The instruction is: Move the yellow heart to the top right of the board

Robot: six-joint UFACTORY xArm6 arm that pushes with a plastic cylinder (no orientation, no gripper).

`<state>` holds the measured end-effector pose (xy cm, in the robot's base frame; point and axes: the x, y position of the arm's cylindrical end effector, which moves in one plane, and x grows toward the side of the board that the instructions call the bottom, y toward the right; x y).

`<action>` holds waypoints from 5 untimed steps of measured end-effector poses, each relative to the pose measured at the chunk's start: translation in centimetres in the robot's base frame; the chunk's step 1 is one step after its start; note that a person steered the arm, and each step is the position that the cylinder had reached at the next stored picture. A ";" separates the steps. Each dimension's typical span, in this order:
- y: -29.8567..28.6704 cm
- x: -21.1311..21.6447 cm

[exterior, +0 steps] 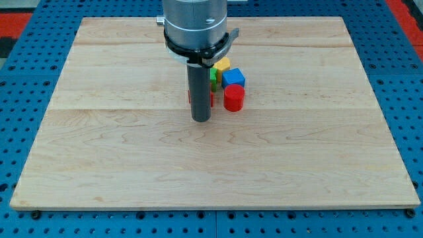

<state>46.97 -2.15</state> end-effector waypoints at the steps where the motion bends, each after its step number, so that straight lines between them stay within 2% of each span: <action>1: 0.1 2.0; 2: 0.5 2.2; 3: 2.5 4.9; 4: 1.8 3.3; 5: -5.5 0.1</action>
<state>47.11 -7.65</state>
